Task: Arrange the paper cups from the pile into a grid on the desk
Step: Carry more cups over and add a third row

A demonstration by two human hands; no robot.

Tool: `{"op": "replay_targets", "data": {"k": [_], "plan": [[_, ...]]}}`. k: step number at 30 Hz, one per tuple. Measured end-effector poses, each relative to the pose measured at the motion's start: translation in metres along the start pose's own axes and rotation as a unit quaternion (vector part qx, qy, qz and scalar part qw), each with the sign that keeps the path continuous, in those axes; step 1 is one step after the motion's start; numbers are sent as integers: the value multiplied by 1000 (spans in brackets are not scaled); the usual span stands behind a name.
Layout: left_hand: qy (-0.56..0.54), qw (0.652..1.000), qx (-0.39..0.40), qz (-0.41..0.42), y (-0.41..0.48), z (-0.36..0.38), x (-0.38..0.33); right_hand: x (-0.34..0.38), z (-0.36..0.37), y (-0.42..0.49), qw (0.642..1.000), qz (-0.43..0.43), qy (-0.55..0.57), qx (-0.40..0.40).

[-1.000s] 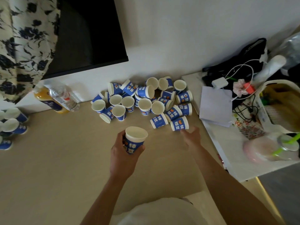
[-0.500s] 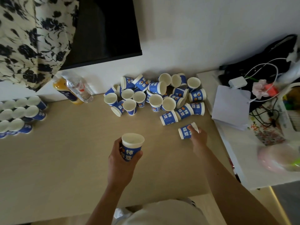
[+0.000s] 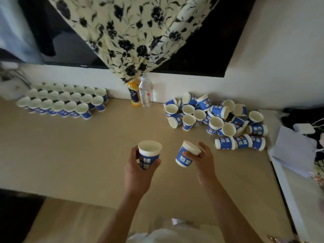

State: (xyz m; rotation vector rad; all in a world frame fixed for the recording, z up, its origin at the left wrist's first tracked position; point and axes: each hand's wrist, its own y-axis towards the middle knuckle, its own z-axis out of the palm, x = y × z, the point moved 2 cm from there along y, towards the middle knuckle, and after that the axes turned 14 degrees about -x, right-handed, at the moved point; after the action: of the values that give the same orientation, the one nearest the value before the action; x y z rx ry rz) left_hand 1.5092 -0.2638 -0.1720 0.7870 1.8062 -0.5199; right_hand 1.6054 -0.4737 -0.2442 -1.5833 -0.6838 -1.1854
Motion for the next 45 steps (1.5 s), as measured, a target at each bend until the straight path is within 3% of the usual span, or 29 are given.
{"op": "replay_targets", "data": {"k": [9,12,23,38,45], "plan": [[-45,996,-73,-17,42,-144,36,5,146,-115,981,-106,-59,150],[-46,994,-95,-22,55,-182,52,-4,182,-144,978,-106,-50,172],[-21,994,-106,-23,122,-257,88,-37,285,-177,978,-110,-70,165],[43,998,-40,-32,290,-271,126,-75,464,-66,987,-105,-92,76],[53,998,-12,-22,339,-256,141,-85,513,-27,978,-148,-140,43]]}}
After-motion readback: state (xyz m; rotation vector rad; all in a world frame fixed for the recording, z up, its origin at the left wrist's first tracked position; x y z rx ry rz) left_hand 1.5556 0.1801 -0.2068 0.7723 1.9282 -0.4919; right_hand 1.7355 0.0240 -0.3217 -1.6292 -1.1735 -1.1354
